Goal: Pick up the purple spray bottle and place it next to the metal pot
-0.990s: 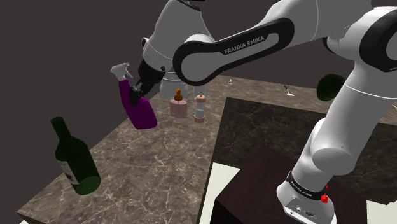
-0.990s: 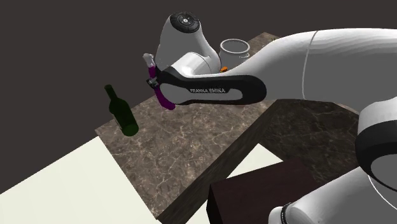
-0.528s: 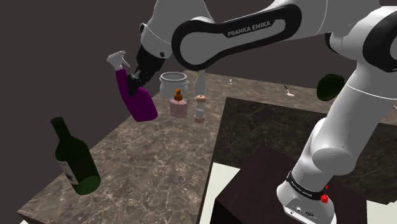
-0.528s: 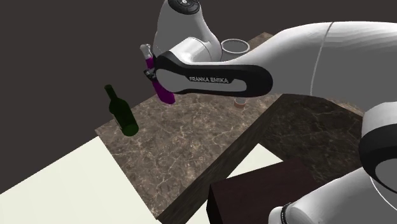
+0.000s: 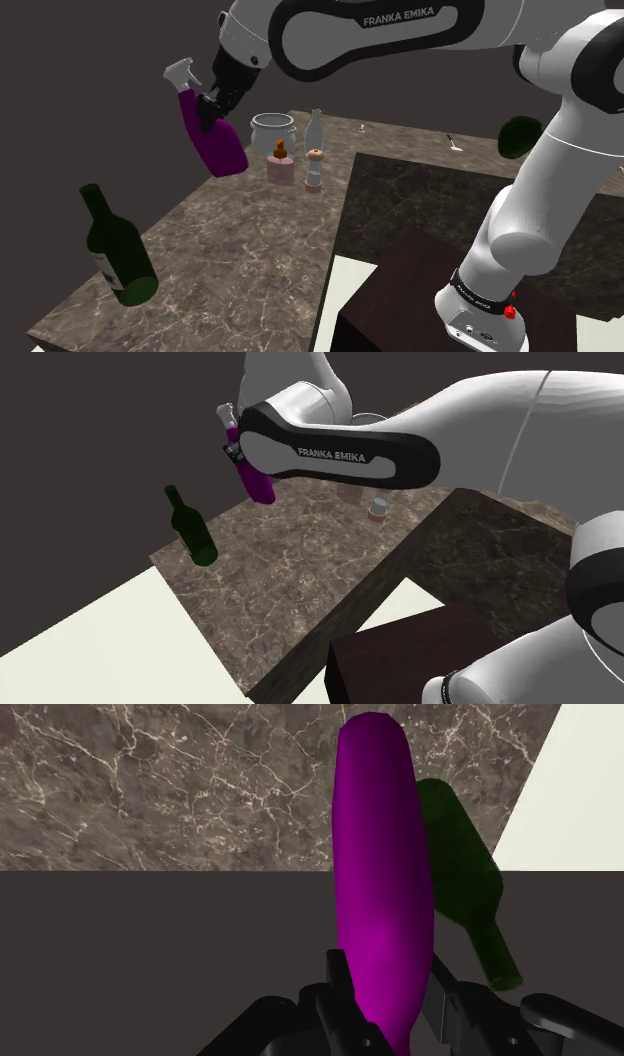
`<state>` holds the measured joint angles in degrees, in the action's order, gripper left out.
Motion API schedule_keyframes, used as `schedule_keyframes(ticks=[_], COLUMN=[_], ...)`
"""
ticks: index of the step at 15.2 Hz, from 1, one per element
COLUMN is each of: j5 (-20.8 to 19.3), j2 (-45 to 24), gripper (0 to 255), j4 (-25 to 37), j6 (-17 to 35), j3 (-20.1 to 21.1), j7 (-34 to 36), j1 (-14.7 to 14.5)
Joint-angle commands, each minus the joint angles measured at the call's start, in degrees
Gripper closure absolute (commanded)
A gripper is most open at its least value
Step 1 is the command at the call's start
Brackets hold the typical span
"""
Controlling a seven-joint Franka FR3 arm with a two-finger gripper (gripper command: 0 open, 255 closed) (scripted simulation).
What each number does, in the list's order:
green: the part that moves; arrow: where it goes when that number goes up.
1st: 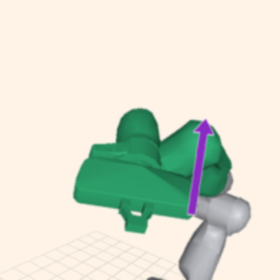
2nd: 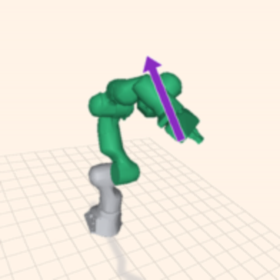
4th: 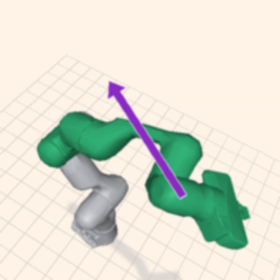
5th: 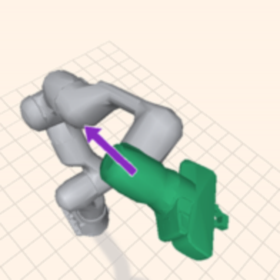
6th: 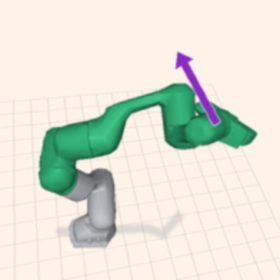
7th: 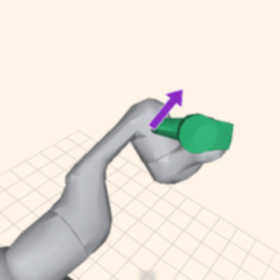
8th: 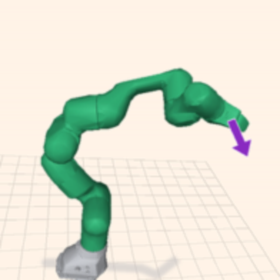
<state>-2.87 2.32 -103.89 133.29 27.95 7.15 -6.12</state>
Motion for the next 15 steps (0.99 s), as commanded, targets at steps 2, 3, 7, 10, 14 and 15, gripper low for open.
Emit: schedule_keyframes(ticks=[2,3,7,10,14,15], j5=[2.6,3.5,6.8,8.9,11.5,12.0], j2=[0.4,0.4,-0.1,-1.2,-3.3,-3.9], gripper=[255,255,255,255,255,255], j4=[-0.9,-1.2,-1.5,-1.1,0.5,1.1], j6=[0.6,0.9,1.7,1.9,1.7,1.6], j3=[-2.0,-2.7,-5.4,-7.4,-9.7,-10.3], j7=[-4.7,-6.4,-13.1,-18.0,-24.1,-25.6], j1=[1.5,2.0,4.3,5.9,8.2,8.8])
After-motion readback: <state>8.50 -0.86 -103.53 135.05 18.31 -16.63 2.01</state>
